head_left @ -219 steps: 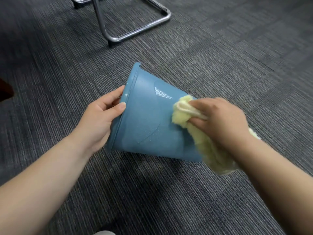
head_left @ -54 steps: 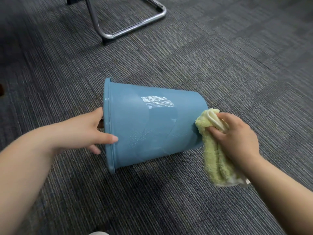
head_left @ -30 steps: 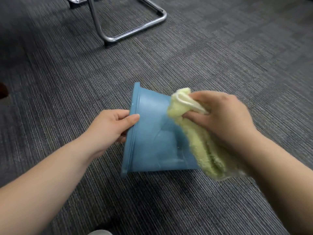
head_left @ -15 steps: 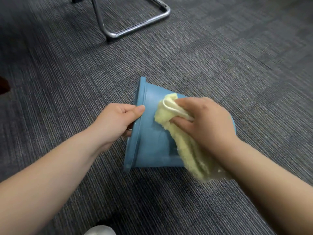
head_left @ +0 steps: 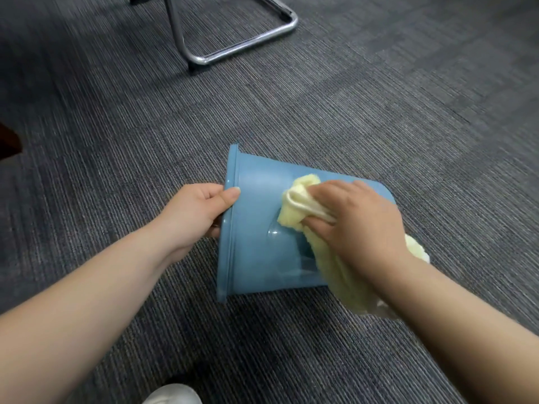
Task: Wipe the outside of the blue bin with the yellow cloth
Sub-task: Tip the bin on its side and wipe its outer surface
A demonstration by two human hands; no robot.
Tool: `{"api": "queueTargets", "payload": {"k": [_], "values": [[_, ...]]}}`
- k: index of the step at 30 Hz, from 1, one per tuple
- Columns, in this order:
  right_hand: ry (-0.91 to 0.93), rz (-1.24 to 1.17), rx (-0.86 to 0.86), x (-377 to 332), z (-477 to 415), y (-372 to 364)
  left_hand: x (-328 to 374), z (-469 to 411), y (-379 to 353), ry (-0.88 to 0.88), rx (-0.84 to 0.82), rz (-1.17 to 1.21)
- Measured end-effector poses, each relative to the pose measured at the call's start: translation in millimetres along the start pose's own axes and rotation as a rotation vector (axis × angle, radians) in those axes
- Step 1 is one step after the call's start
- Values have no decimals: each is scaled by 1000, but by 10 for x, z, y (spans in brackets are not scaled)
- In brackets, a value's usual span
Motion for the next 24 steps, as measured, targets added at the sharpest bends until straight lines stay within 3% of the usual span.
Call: {"api": "queueTargets", "payload": {"k": [4,11,18,24], "values": [[110,-45,-48,-144,68,-74,13,-21,-17,-6,3,11],[-86,43,33,204,76,39,17,-30,-22,-11,-3,52],[96,-3,-30,-79,152,-68,18,-55,-22,-14,11,47],[-162,107,45,462,74,107,62,-119,-17,-21,37,56]]}}
Point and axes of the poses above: each hand's wrist, its own z-axis away from the middle knuckle, its own y-axis out of the back of the hand, x = y × z, the point moved 3 cm from there along -z, towards the middle knuckle, and after that the axes turned 9 degrees about y, right-handed, at the moved point
